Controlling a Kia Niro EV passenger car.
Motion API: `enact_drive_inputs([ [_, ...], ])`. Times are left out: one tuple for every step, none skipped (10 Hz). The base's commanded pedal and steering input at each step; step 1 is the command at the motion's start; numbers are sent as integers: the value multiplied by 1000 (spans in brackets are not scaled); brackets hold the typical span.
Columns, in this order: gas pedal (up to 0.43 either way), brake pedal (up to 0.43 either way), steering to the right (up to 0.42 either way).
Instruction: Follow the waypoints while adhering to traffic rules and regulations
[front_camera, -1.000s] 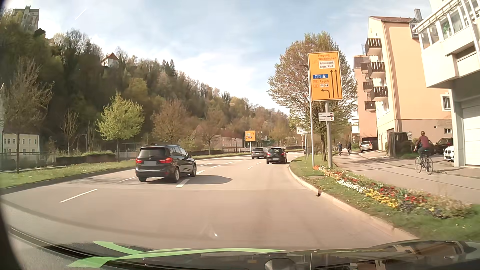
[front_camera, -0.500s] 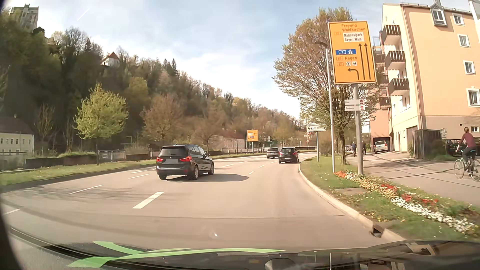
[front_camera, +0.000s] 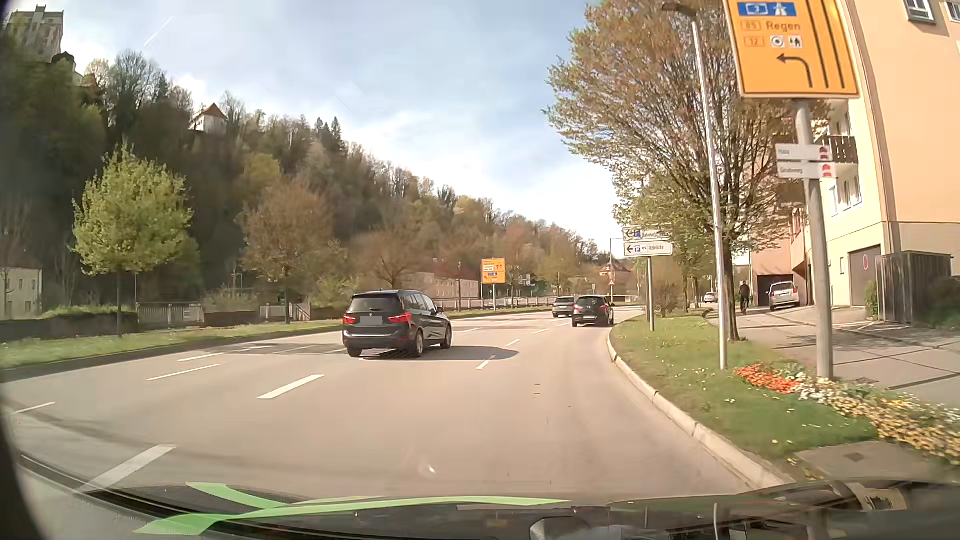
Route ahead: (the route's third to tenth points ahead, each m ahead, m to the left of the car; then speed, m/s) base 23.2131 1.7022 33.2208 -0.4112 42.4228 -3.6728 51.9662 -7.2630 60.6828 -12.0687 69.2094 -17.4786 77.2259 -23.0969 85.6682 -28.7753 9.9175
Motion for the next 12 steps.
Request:
enact_drive_inputs([
  [177, 0, 19],
  [177, 0, 22],
  [177, 0, 27],
  [177, 0, 31],
  [177, 0, 33],
  [177, 0, 33],
  [177, 0, 32],
  [177, 0, 34],
  [177, 0, 38],
  [177, 0, 42],
  [169, 0, 43],
  [110, 0, 43],
])
